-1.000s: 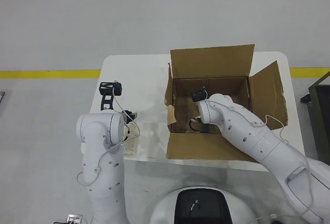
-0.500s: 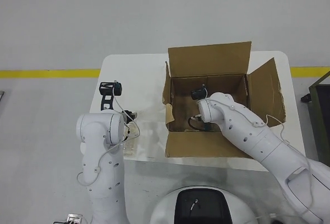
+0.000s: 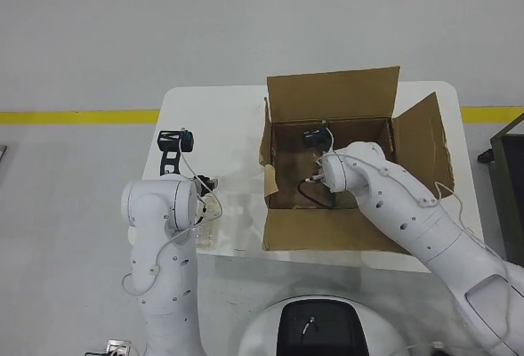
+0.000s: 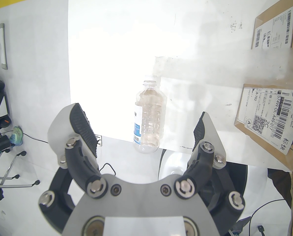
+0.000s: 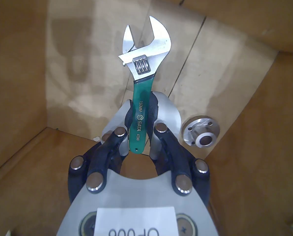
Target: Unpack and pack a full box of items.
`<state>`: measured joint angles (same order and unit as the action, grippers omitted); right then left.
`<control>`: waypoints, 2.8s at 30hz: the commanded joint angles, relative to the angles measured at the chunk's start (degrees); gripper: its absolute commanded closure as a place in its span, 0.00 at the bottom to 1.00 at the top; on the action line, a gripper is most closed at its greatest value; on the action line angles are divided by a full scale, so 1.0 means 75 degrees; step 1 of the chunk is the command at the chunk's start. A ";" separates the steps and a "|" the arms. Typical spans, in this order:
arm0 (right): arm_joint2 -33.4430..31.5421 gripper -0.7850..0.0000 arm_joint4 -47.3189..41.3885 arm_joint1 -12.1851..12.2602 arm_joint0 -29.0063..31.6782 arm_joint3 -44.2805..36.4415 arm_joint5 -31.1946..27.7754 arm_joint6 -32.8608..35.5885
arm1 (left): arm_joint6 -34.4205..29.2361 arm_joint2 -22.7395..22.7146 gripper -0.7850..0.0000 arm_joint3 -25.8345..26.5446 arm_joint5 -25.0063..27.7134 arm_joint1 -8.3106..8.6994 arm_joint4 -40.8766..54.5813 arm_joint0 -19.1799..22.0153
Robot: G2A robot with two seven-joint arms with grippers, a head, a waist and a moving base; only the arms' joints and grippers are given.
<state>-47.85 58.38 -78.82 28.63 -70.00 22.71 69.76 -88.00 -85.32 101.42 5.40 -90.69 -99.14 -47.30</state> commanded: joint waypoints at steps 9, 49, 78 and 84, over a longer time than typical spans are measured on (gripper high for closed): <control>-0.0870 1.00 0.0830 0.0366 0.0729 -0.1444 -0.0623 -0.0075 | 0.0000 0.0000 0.00 0.0000 0.0000 0.0000 0.0000 0.0000; -0.3620 1.00 -0.0099 0.0788 0.2510 -0.5333 -0.2236 -0.1928 | 0.0000 0.0000 0.00 0.0000 0.0000 0.0000 0.0000 0.0000; -0.6623 1.00 -0.1304 0.1100 0.3856 -0.7295 -0.2544 -0.1583 | 0.0000 0.0000 0.00 0.0000 0.0000 0.0000 0.0000 0.0000; -0.7891 1.00 -0.1292 0.1226 0.4519 -0.7748 -0.2579 -0.1154 | 0.0000 0.0000 0.00 0.0000 0.0000 0.0000 0.0000 0.0000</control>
<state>-105.73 48.56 -69.74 61.84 -127.85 3.47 60.57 -88.00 -85.32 101.42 5.40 -90.69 -99.14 -47.30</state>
